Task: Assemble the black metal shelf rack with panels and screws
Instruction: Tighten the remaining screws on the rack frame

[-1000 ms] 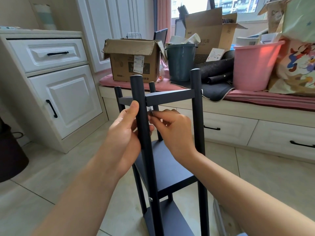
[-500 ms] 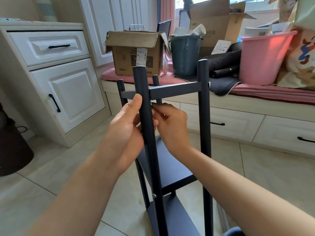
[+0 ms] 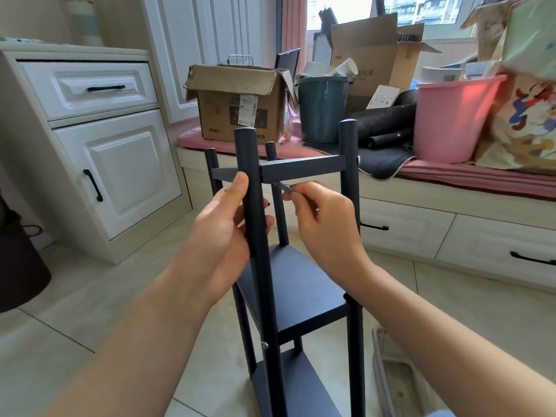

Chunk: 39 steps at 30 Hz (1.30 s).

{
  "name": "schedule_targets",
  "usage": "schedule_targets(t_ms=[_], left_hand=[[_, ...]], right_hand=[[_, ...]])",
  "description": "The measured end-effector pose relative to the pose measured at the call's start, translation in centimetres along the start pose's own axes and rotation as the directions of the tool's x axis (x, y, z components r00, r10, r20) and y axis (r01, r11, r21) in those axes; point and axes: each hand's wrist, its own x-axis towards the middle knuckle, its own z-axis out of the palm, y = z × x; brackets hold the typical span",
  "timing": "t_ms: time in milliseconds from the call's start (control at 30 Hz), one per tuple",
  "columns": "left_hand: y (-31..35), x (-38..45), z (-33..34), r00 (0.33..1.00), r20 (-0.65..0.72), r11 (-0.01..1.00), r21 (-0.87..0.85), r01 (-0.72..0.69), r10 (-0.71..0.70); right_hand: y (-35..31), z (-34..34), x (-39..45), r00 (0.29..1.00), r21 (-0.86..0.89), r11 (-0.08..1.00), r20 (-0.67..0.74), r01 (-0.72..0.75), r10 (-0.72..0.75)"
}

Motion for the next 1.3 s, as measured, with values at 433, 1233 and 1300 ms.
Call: schedule_targets(t_ms=[433, 1233, 1300], left_hand=[[0.0, 0.2, 0.0, 1.0, -0.001, 1.0, -0.002, -0.015, 0.015], [0.0, -0.1, 0.0, 0.999, 0.044, 1.0, -0.002, -0.009, 0.009], [0.0, -0.1, -0.1, 0.999, 0.051, 1.0, -0.002, -0.009, 0.009]], right_hand=[[-0.7, 0.1, -0.2, 0.999, -0.1, 0.994, 0.013, 0.053, -0.052], [0.8, 2.7, -0.5, 0.994, -0.059, 0.993, -0.045, 0.101, -0.104], [1.1, 3.0, -0.4, 0.989, -0.076, 0.988, -0.061, 0.132, -0.137]])
